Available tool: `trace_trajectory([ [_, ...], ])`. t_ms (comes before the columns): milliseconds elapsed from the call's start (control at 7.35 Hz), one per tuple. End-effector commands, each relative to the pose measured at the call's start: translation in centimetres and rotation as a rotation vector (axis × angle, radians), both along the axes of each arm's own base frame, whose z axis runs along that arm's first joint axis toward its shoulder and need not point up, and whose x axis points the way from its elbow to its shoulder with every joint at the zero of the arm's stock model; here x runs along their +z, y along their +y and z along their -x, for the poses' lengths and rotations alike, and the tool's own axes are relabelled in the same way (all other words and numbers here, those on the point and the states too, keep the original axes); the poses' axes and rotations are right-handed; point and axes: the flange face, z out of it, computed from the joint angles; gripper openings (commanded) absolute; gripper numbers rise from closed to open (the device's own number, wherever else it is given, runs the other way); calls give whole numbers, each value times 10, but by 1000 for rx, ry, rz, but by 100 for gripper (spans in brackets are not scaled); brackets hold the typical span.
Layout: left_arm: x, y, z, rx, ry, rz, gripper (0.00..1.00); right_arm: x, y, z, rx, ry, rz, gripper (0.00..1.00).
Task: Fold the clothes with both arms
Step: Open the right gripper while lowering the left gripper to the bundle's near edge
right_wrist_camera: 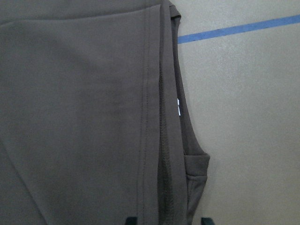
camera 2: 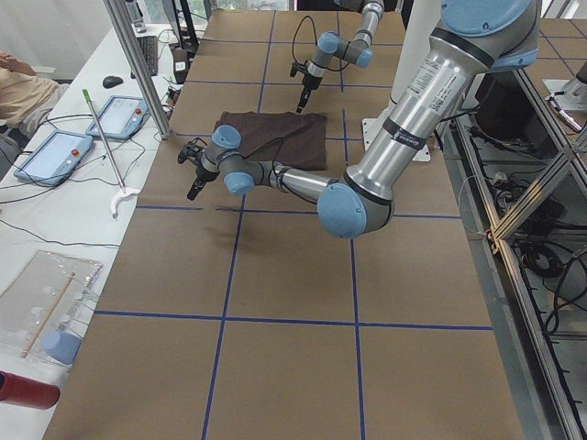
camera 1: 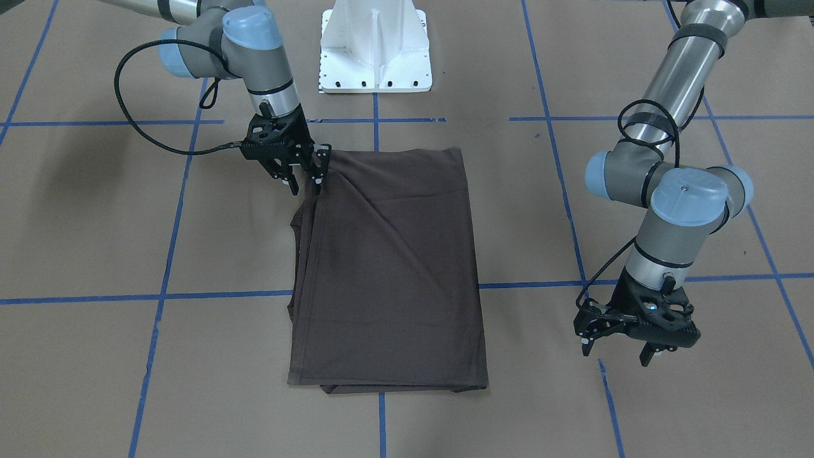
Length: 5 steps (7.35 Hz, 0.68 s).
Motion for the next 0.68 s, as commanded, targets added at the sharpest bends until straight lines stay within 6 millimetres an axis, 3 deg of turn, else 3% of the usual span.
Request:
trace_trajectory([
  [0,-15,5,-3,2,21,-12,100,-13,9,-13,8,-80,-12,100],
  [136,-30,29,-5,4,123,46,100,-3,12,-24,33,-173,4,99],
  [272,-51,67,-9,46,249,114,100,-2,17,-39,40,-225,-4,99],
  [408,-64,142,-23,95,329,144,100,-7,23,-54,60,-260,25,99],
  [544,-77,194,-24,96,412,204,100,-10,23,-57,68,-272,34,99],
])
